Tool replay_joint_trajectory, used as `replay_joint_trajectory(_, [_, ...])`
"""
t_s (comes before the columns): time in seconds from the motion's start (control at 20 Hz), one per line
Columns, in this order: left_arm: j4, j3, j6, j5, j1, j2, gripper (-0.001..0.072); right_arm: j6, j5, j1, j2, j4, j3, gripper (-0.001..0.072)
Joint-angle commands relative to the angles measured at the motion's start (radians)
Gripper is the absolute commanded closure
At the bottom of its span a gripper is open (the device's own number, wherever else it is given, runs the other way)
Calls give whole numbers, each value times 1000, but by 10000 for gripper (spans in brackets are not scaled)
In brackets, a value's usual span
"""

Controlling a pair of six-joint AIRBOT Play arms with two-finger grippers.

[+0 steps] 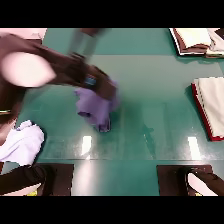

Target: Fold the shirts.

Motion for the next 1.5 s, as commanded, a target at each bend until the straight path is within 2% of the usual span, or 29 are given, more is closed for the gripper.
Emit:
replay_joint_trajectory(0.0, [-235,4,98,217,-62,-152,288,0,45,-1,-3,0,6,699])
replay_joint_trajectory(0.05, [-240,6,98,230,-39,-156,285,0,52,-1,-3,0,6,699])
replay_joint_trajectory(0.15, [-227,38,111,150,61,-153,284,0,50,-1,-3,0,6,699])
replay_joint_trajectory(0.35, [-202,19,93,-9,387,-146,284,0,50,-1,-3,1,6,699])
replay_joint_trajectory(0.55, [-227,-200,70,3,627,-146,285,0,50,-1,-3,0,6,698])
replay_joint_trajectory(0.65, [-308,-351,72,60,673,-146,285,0,50,-1,-3,1,6,699])
replay_joint_trajectory(0.85, [-454,-554,82,237,671,-173,284,0,50,-1,-3,0,6,699])
replay_joint_trajectory(1.1, [-592,-571,108,289,671,-259,267,0,50,-1,-3,1,6,699])
replay_joint_trajectory(1.2, [-600,-570,107,314,671,-266,270,0,57,-1,-3,1,6,699])
replay_joint_trajectory(1.25, [-604,-566,106,317,671,-266,358,0,68,-1,-3,1,6,699])
replay_joint_trajectory(1.3, [-599,-551,108,316,671,-265,543,0,84,-1,-4,0,2,699])
replay_joint_trajectory(1.35, [-597,-532,119,312,671,-263,677,0,99,-1,-3,0,-16,699])
replay_joint_trajectory(1.45, [-589,-473,133,298,671,-251,684,0,137,-1,-3,-9,-80,699])
